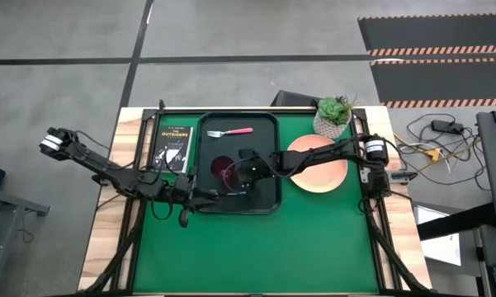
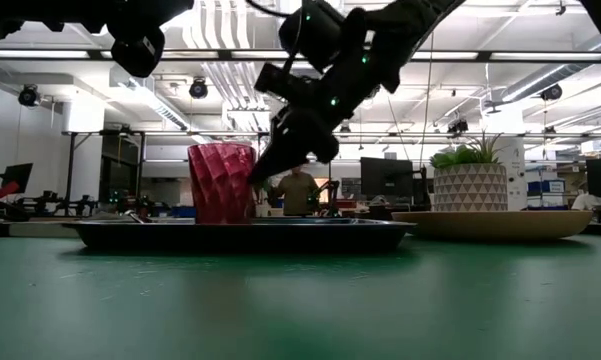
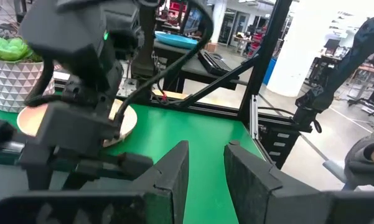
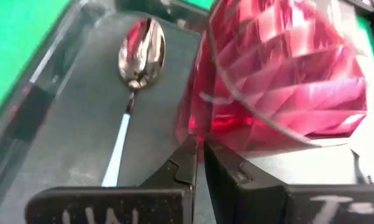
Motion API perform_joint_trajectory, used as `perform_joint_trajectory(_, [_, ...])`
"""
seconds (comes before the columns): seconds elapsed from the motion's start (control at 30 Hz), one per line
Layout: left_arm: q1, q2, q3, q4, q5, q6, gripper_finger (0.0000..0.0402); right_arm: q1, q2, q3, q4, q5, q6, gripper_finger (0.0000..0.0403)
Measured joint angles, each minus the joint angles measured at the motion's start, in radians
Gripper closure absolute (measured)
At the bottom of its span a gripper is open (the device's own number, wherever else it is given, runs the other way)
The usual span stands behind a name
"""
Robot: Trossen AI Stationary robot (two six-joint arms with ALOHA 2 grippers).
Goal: Pick and place plate/cup/fork/spoon on tray
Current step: Put the red glass on the left of the black serving tray
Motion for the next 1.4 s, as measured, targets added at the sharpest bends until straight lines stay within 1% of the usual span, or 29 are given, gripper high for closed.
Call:
perform_joint_trajectory(0.13, [0.0, 0.0, 0.0, 0.0, 0.0, 0.0, 0.0318, 0.0, 0.049, 0.011, 0.044, 0.0, 0.0, 0.0385])
perform_joint_trajectory(0.3, [0.0, 0.0, 0.0, 0.001, 0.0, 0.002, 0.0318, 0.0, 0.137, 0.064, 0.085, 0.008, -0.006, 0.0385])
perform_joint_trajectory(0.43, [0.0, 0.0, 0.0, 0.0, 0.0, 0.002, 0.0318, 0.0, 0.187, 0.137, 0.092, 0.076, -0.015, 0.0385])
perform_joint_trajectory(0.53, [0.0, 0.0, 0.0, 0.0, 0.0, 0.002, 0.0318, 0.0, 0.216, 0.182, 0.082, 0.098, -0.032, 0.0385])
perform_joint_trajectory(0.63, [0.0, 0.0, 0.0, 0.001, 0.0, -0.002, 0.0318, 0.0, 0.223, 0.203, 0.031, 0.109, -0.053, 0.0385])
perform_joint_trajectory(0.73, [-0.002, 0.0, -0.001, 0.0, 0.001, -0.005, 0.0318, -0.009, 0.213, 0.205, -0.02, 0.157, -0.068, 0.0385])
perform_joint_trajectory(0.8, [-0.002, 0.0, -0.002, -0.001, 0.001, -0.005, 0.0318, -0.026, 0.21, 0.205, -0.033, 0.186, -0.075, 0.0385])
perform_joint_trajectory(0.93, [-0.002, 0.003, -0.003, -0.001, 0.001, -0.006, 0.0318, -0.083, 0.21, 0.205, -0.012, 0.195, -0.07, 0.0385])
perform_joint_trajectory(1.03, [-0.002, 0.003, -0.003, 0.001, 0.001, -0.005, 0.0318, -0.124, 0.212, 0.205, 0.036, 0.149, -0.032, 0.0385])
perform_joint_trajectory(1.13, [-0.002, 0.003, -0.003, 0.001, 0.001, -0.004, 0.0318, -0.148, 0.212, 0.205, 0.096, 0.04, 0.01, 0.0385])
perform_joint_trajectory(1.23, [-0.002, 0.002, -0.003, 0.001, -0.002, 0.002, 0.0318, -0.149, 0.212, 0.205, 0.142, -0.032, 0.035, 0.0385])
perform_joint_trajectory(1.4, [-0.001, 0.002, -0.003, 0.001, -0.014, 0.003, 0.0318, -0.118, 0.212, 0.205, 0.148, -0.052, 0.047, 0.0385])
